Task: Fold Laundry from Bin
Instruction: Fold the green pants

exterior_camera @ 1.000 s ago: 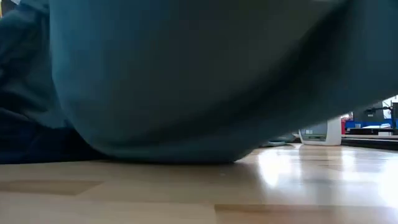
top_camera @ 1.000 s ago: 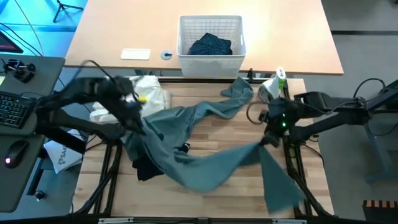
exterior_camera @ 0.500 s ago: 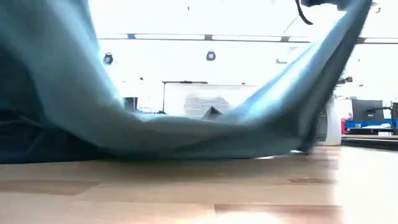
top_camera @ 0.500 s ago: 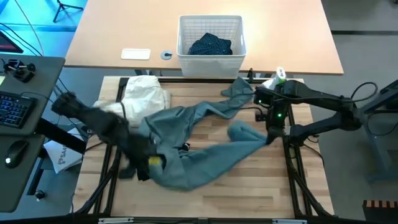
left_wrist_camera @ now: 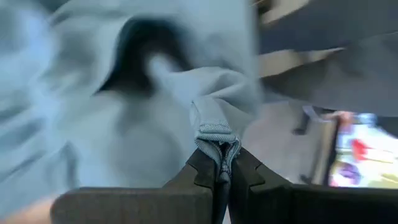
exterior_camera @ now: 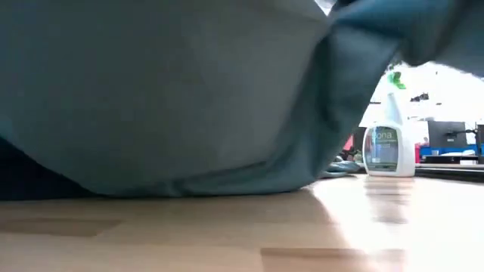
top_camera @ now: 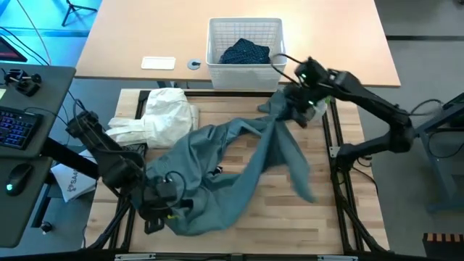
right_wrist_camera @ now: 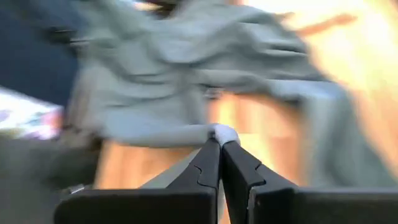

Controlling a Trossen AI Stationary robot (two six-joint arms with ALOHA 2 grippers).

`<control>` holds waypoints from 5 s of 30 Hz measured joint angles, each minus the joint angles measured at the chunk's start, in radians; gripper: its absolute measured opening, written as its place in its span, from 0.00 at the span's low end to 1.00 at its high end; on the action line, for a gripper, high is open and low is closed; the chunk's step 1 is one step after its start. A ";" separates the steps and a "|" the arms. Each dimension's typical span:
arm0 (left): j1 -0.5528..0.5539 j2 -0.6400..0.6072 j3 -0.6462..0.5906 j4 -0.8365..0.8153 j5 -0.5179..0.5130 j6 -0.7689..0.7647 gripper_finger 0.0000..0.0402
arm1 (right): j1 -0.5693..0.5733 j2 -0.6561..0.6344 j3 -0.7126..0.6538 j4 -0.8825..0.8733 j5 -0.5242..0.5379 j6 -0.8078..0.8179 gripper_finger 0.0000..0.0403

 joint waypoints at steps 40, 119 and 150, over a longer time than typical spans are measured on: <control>-0.021 -0.047 -0.431 -0.462 -0.366 -1.032 0.00 | -0.289 0.457 0.141 0.459 0.834 0.053 0.04; 0.474 0.027 -0.519 -0.009 -0.165 -0.344 0.39 | 0.106 0.736 -0.070 0.235 0.451 0.221 0.03; 0.395 -0.491 -0.367 -0.040 -0.389 0.139 0.39 | 0.290 0.618 -0.074 0.692 0.377 0.559 0.64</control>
